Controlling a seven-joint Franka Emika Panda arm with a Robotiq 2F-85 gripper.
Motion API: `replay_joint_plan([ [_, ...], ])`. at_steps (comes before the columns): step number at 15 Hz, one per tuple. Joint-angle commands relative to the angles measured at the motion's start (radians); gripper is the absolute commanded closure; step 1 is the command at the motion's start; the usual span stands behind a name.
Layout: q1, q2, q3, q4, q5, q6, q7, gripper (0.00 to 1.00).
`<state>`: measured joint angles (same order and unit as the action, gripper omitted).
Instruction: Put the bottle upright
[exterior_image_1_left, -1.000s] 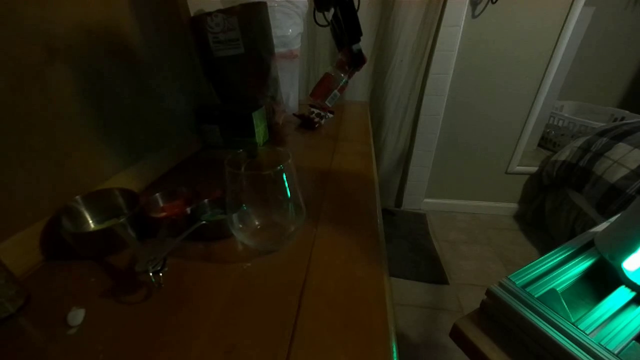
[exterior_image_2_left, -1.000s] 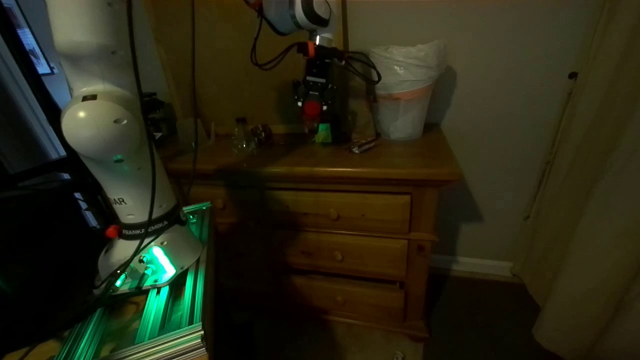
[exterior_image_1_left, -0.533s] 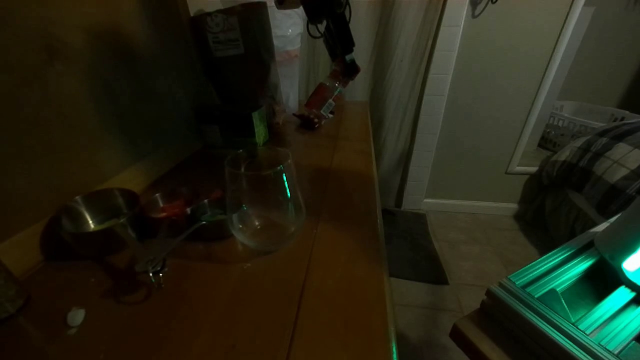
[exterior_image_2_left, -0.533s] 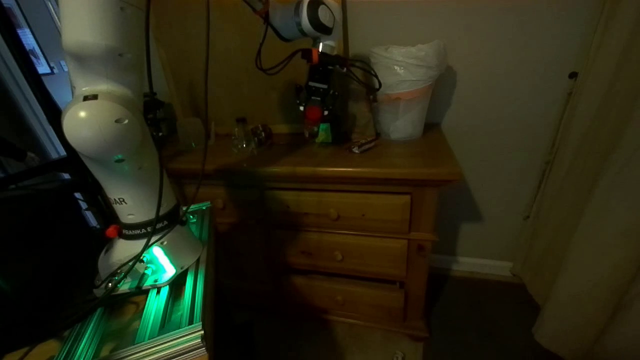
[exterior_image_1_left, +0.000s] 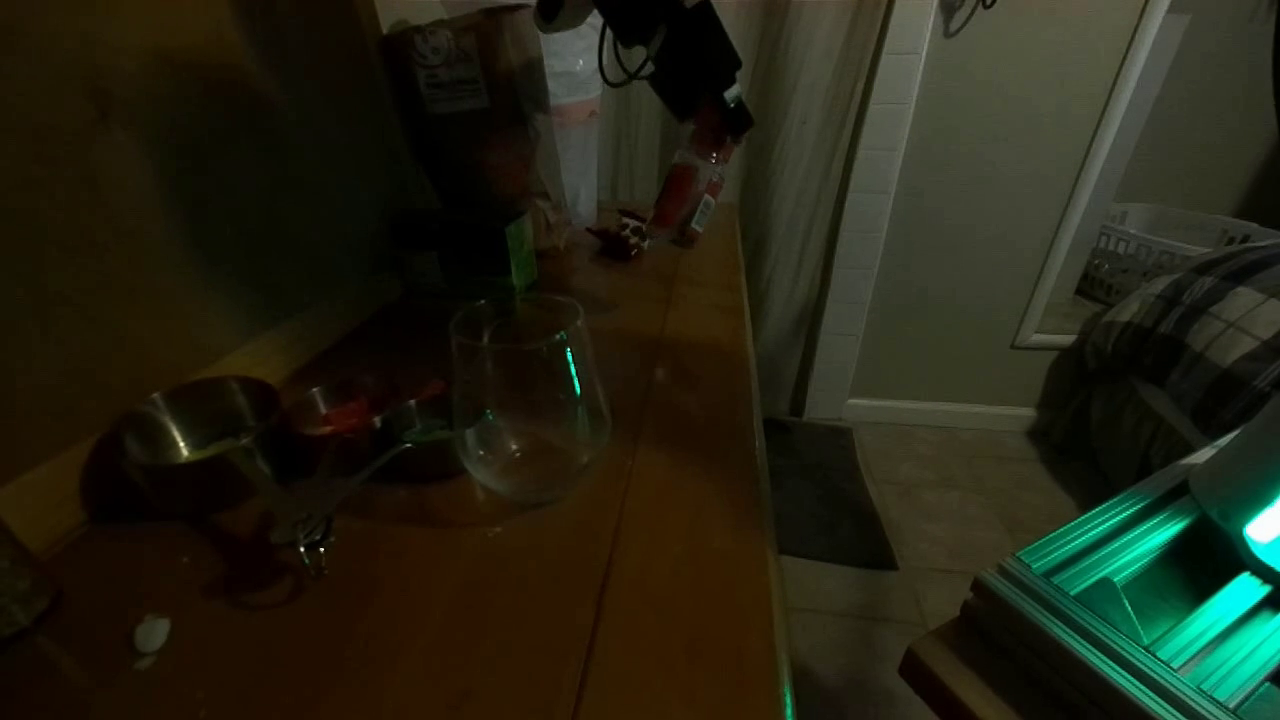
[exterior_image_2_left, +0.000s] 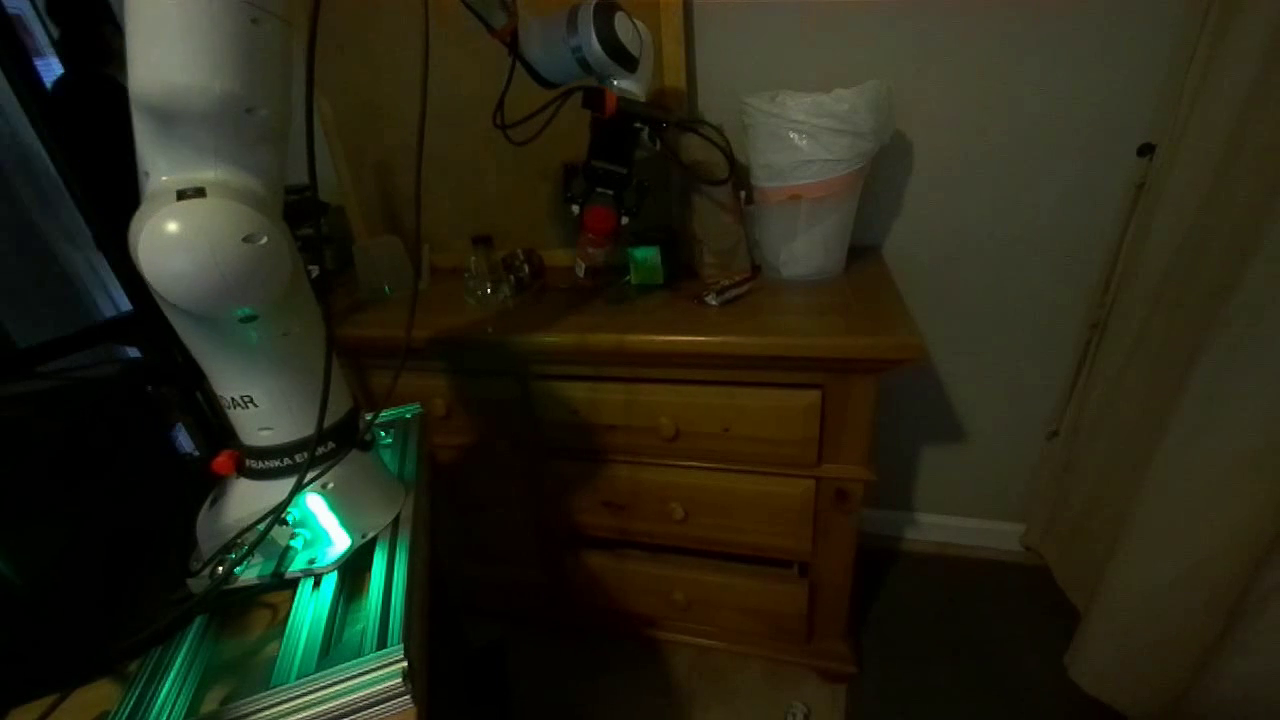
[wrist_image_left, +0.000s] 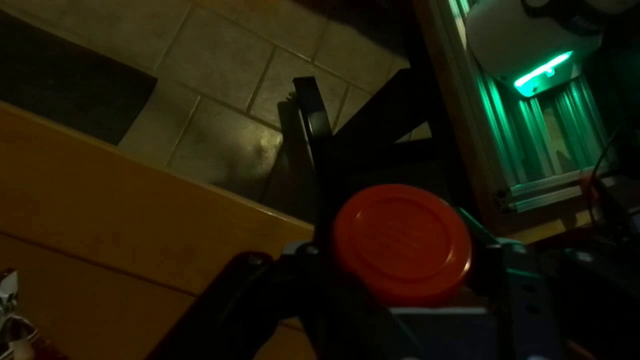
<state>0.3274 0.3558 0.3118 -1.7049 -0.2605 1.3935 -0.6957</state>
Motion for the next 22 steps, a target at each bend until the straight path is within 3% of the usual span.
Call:
replay_joint_plan([
  [1,0.066,0.151,0.008,0.137,-0.110,-0.091,0.046,0.67],
  [3,0.101,0.209,0.004,0.171,-0.156,-0.076,0.077,0.67],
  [12,0.129,0.219,-0.017,0.187,-0.357,-0.132,0.077,0.67],
  [22,0.146,0.243,-0.011,0.173,-0.494,-0.139,0.112,0.67],
])
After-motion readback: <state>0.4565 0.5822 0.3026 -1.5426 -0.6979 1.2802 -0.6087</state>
